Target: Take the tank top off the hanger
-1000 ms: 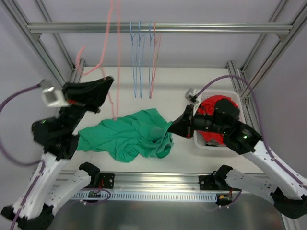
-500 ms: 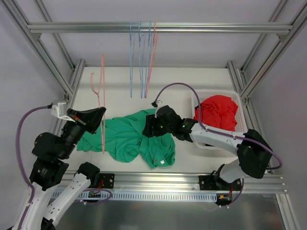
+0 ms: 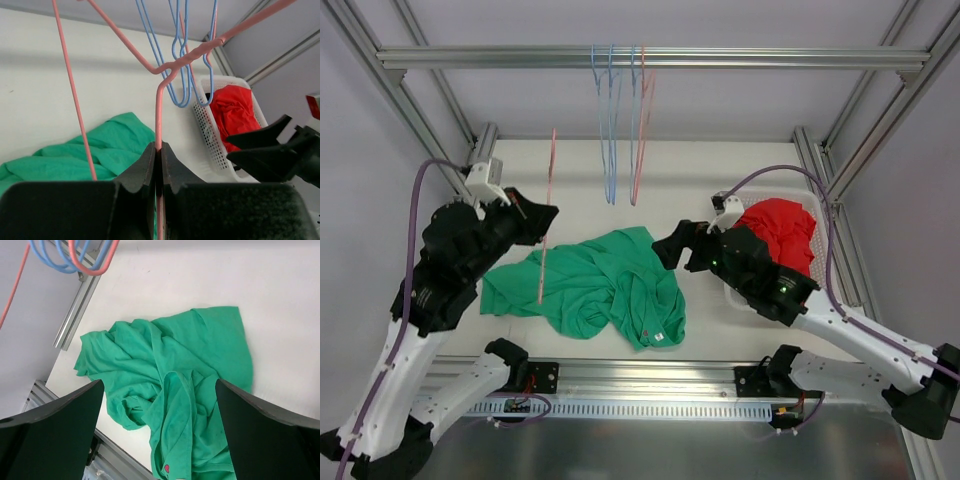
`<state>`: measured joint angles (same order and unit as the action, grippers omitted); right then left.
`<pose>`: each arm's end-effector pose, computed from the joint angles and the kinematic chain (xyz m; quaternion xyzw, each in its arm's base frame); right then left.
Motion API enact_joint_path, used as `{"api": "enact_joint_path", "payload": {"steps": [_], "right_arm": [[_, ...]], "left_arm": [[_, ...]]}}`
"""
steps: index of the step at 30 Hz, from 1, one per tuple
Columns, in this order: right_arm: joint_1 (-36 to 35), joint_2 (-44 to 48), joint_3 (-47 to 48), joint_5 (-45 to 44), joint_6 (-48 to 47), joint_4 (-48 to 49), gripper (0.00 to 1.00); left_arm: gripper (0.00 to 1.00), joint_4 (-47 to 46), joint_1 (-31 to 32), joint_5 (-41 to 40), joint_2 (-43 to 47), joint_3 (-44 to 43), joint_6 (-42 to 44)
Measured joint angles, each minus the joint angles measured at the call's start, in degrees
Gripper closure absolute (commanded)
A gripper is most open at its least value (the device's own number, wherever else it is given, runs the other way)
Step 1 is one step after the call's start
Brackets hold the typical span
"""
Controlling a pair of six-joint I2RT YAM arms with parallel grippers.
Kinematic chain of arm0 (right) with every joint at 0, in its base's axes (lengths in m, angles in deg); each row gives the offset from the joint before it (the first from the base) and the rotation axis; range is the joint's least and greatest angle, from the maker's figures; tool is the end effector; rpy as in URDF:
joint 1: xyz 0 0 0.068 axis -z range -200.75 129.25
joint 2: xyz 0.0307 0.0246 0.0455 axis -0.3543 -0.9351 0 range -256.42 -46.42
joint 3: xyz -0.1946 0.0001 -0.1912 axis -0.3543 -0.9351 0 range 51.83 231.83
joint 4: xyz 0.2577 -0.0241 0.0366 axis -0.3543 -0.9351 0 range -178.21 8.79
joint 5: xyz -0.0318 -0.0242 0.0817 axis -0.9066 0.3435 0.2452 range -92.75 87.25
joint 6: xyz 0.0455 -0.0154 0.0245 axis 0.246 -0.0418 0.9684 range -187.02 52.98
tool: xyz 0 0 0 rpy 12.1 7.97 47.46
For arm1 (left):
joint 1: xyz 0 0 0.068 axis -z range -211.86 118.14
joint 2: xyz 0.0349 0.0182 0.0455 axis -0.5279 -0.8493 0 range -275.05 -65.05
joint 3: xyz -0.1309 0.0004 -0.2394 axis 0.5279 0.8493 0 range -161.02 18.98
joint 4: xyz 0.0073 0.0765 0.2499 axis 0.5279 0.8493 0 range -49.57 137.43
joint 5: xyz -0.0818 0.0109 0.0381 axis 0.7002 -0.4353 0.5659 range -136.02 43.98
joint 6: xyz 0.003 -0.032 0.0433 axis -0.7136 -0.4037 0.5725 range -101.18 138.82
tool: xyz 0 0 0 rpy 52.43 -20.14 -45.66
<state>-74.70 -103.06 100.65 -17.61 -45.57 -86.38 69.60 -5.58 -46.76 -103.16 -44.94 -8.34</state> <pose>0.1436 0.1816 0.3357 -0.1398 0.7675 0.2975 0.5504 0.1043 -0.0510 0.4307 -0.0099 0.7275 -0.3043 0.6149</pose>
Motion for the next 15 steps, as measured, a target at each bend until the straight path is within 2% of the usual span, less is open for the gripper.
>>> {"api": "enact_joint_path", "payload": {"steps": [5, 10, 15], "right_arm": [[0.0, 5.5, -0.1, -0.3, -2.2, -3.7, 0.01], [0.0, 10.2, -2.6, 0.2, -3.1, -6.2, 0.01], [0.0, 13.7, -3.6, 0.1, -4.1, -8.4, 0.01]], "left_arm": [[1.0, -0.8, -1.5, 1.4, -15.4, -14.2, 0.9], [1.0, -3.6, -11.5, 9.9, -27.8, -25.1, -0.7], [1.0, -4.2, -17.1, 18.1, -37.7, -34.7, -3.0]]}}
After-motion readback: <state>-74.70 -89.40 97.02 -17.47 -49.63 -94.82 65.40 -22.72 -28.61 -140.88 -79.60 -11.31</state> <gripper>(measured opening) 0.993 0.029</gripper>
